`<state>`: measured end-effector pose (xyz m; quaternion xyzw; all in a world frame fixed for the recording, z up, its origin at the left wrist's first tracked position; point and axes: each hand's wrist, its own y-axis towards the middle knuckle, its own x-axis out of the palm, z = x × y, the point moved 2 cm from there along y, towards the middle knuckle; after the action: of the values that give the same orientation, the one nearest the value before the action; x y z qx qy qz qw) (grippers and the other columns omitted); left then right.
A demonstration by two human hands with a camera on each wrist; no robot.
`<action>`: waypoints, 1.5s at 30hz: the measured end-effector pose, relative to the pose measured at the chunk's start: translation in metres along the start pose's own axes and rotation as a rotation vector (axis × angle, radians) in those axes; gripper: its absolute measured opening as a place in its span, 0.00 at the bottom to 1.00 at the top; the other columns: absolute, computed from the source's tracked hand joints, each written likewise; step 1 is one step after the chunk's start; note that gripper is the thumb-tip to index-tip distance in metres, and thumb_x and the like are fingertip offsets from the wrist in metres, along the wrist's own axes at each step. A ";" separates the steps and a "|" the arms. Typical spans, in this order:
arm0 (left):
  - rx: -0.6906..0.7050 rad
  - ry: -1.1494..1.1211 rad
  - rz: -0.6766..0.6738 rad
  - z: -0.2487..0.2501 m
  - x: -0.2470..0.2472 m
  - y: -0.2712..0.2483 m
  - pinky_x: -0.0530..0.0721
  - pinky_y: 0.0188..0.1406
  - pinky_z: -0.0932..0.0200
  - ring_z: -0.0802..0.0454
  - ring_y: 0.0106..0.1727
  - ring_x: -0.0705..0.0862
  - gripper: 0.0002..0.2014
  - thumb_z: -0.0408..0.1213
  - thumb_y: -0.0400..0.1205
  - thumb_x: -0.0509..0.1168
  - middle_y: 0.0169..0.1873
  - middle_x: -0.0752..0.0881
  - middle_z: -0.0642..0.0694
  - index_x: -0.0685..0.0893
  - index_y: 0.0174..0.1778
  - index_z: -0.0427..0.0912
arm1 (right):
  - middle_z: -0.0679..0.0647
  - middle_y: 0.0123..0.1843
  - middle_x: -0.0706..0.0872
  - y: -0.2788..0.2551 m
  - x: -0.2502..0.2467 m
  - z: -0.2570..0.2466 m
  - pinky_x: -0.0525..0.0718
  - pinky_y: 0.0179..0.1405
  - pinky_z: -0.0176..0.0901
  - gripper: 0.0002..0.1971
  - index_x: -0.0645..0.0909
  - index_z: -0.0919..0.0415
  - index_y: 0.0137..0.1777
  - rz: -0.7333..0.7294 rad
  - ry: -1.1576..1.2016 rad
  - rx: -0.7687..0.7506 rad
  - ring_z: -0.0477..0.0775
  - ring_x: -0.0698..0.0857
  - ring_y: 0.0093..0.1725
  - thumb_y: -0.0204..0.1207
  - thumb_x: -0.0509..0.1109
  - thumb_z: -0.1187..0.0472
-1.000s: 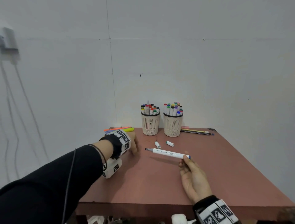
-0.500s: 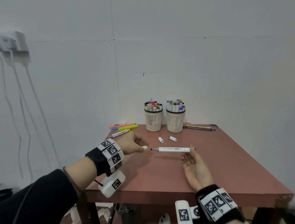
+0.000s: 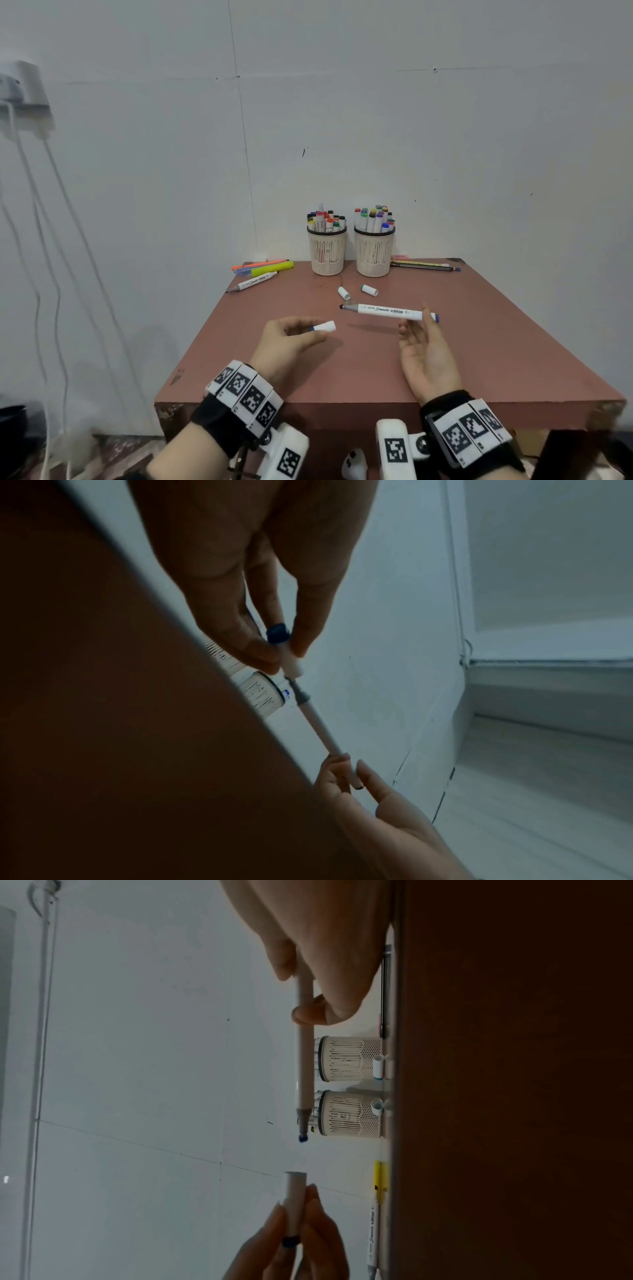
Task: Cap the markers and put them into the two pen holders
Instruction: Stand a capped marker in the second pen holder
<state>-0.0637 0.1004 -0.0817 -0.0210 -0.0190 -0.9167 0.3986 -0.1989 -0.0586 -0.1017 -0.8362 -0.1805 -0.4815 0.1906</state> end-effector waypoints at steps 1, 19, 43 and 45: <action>-0.015 -0.047 0.019 -0.005 0.001 0.001 0.86 0.48 0.56 0.48 0.42 0.89 0.10 0.26 0.74 0.73 0.41 0.91 0.37 0.89 0.50 0.33 | 0.52 0.44 0.81 0.001 -0.001 0.001 0.85 0.31 0.31 0.07 0.82 0.57 0.56 0.003 -0.013 0.001 0.47 0.80 0.41 0.81 0.65 0.62; 0.039 -0.308 -0.048 -0.016 0.007 0.006 0.87 0.44 0.65 0.50 0.39 0.87 0.08 0.23 0.76 0.68 0.42 0.89 0.34 0.88 0.49 0.31 | 0.52 0.38 0.78 -0.005 0.003 -0.001 0.75 0.34 0.34 0.06 0.82 0.57 0.51 -0.004 -0.125 0.046 0.46 0.74 0.33 0.82 0.63 0.61; 0.068 -0.094 -0.045 -0.022 0.008 0.008 0.81 0.29 0.71 0.59 0.24 0.83 0.08 0.17 0.77 0.65 0.25 0.86 0.43 0.85 0.49 0.27 | 0.59 0.34 0.83 -0.005 0.002 0.006 0.81 0.26 0.32 0.10 0.76 0.62 0.39 -0.235 -0.431 0.051 0.48 0.80 0.25 0.74 0.65 0.78; 0.066 -0.065 -0.089 -0.021 0.009 0.006 0.79 0.29 0.71 0.58 0.23 0.79 0.08 0.17 0.78 0.64 0.24 0.83 0.41 0.85 0.48 0.28 | 0.57 0.30 0.83 -0.005 0.001 0.007 0.81 0.25 0.33 0.10 0.76 0.63 0.40 -0.239 -0.449 0.027 0.48 0.80 0.24 0.74 0.66 0.77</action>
<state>-0.0661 0.0887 -0.1024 -0.0369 -0.0632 -0.9312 0.3570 -0.1952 -0.0510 -0.1032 -0.8923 -0.3223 -0.3004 0.0987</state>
